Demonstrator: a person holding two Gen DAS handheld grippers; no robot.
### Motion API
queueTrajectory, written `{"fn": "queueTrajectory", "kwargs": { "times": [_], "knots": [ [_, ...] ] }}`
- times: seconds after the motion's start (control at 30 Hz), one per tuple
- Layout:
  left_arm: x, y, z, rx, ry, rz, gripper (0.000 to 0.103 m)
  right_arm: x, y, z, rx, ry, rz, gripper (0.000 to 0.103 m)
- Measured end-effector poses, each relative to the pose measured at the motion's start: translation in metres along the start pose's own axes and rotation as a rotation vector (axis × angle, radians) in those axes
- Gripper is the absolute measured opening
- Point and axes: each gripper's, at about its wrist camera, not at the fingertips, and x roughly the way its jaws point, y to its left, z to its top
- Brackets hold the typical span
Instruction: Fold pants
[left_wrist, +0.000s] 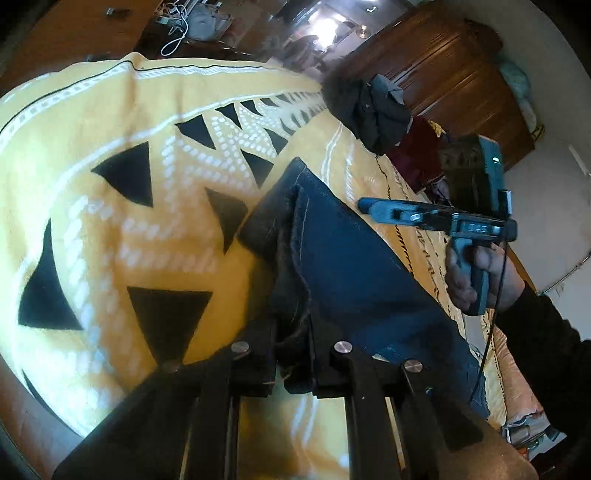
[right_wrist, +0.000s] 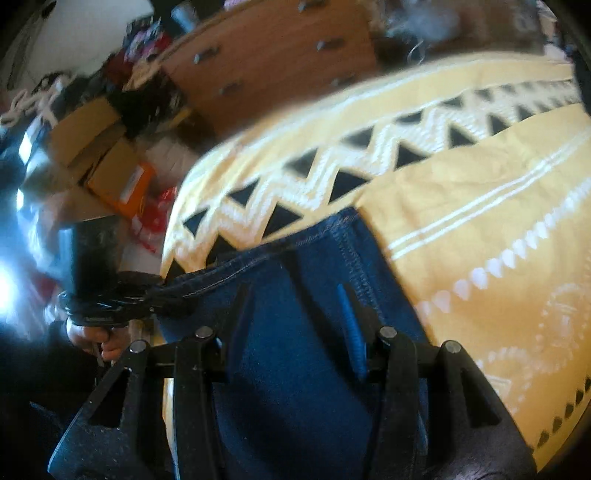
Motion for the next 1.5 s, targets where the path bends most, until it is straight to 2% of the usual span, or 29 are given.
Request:
{"fn": "queueTrajectory", "kwargs": {
  "times": [0.1,0.27,0.37,0.43,0.47,0.5,0.67,0.77,0.87,0.93,0.97,1.0,1.07,1.17,1.27,1.37,1.4,1.5],
  "knots": [
    [-0.004,0.0,0.0,0.004,-0.009,-0.007,0.013,0.023,0.002,0.003,-0.019,0.053,0.029,0.046],
    [-0.011,0.001,-0.003,0.017,-0.004,-0.012,0.013,0.048,0.018,0.015,-0.062,0.054,0.067,0.046],
    [-0.011,0.0,-0.001,0.018,-0.008,-0.012,0.013,0.063,0.027,0.019,-0.108,0.065,0.041,0.047],
    [-0.01,0.0,0.002,0.017,-0.009,-0.011,0.013,0.065,0.027,0.02,-0.106,0.068,0.026,0.043],
    [-0.01,-0.002,0.005,0.021,-0.013,-0.01,0.013,0.064,0.027,0.019,-0.103,0.062,0.022,0.011],
    [-0.008,-0.004,0.009,0.027,-0.019,-0.01,0.013,0.057,0.027,0.019,-0.107,0.048,0.017,0.005],
    [0.008,-0.009,0.048,0.053,-0.041,0.006,0.016,0.02,0.012,0.032,-0.094,-0.066,-0.087,0.005],
    [0.029,0.002,0.064,0.032,0.006,0.026,0.018,0.031,-0.004,0.038,-0.079,-0.037,-0.152,0.005],
    [0.038,0.009,0.072,0.013,0.014,0.032,0.023,0.05,-0.013,0.037,-0.088,-0.005,-0.193,0.007],
    [0.042,0.011,0.076,0.008,0.016,0.047,0.026,0.052,-0.019,0.039,-0.087,-0.035,-0.231,0.012],
    [0.044,0.012,0.077,0.01,0.021,0.054,0.026,0.051,-0.022,0.041,-0.082,-0.052,-0.249,0.021],
    [0.042,0.011,0.076,0.015,0.023,0.061,0.026,0.048,-0.025,0.043,-0.071,-0.059,-0.259,0.033],
    [0.037,0.012,0.071,0.031,0.018,0.067,0.026,0.033,-0.022,0.043,-0.066,-0.093,-0.296,0.038],
    [0.021,0.021,0.059,0.014,0.009,0.045,0.03,-0.013,-0.013,0.032,-0.074,-0.184,-0.309,0.038],
    [0.009,0.022,0.051,0.0,-0.023,0.03,0.038,-0.037,-0.002,0.009,-0.063,-0.219,-0.327,0.039],
    [0.001,0.023,0.052,-0.027,-0.09,0.005,0.049,-0.033,0.019,-0.015,-0.081,-0.222,-0.348,0.039],
    [0.003,0.025,0.055,-0.036,-0.101,0.001,0.05,-0.025,0.027,-0.02,-0.088,-0.215,-0.334,0.039],
    [0.013,0.02,0.068,-0.009,-0.071,0.066,0.049,0.002,0.032,-0.027,-0.117,-0.161,-0.342,0.036]
  ]
}}
